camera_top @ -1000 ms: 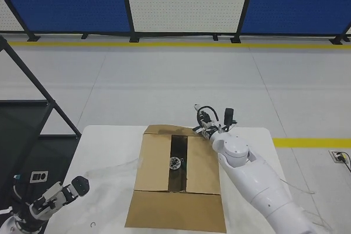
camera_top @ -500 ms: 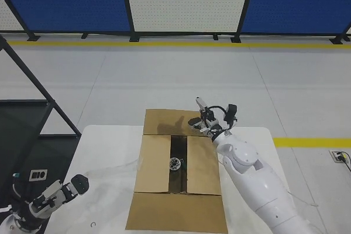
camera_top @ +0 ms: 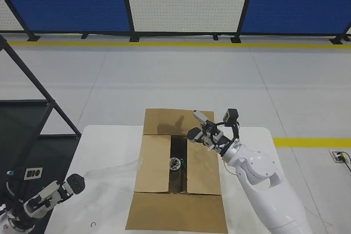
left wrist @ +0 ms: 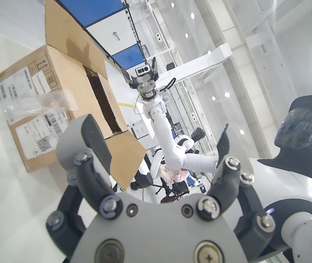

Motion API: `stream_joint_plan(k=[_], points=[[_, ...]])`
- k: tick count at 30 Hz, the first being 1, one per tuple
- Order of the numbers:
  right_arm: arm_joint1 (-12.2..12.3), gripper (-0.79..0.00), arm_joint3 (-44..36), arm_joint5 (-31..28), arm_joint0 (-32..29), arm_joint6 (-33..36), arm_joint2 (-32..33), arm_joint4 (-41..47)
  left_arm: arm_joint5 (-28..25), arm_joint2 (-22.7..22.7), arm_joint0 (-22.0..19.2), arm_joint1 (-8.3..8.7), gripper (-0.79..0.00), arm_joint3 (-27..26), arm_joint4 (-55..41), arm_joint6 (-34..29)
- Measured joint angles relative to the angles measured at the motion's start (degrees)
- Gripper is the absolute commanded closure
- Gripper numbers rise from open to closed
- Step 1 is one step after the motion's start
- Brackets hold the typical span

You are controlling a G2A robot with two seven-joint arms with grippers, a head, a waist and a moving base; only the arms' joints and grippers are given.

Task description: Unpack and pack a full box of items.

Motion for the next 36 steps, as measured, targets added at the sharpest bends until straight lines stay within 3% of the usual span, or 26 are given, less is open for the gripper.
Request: stream_joint_plan(k=[8, 15, 21, 36], points=[[0.0, -0.785, -0.57, 0.12, -0.43, 0.52, -0.43, -0.48, 0.06, 0.07, 0.02, -0.01, -0.785, -0.05, 0.02, 0.25], [0.43, -0.785, -2.55, 4.57, -0.58, 8.91, -4.37, -9.24, 1.85, 2.21, -0.76, -0.15, -0.785, 0.14, 5.58, 5.6], [0.22, -0.785, -1.58, 6.73, 1.17, 13.41, -7.98, -14.53, 2.36, 1.62, -1.68, 0.16, -0.785, 2.5, 6.65, 3.76], [-1.34, -0.785, 4.99, 8.89, 5.66, 14.78, -13.0, -18.55, 1.88, 1.67, -1.29, 0.22, -0.785, 3.58, 4.92, 3.05]])
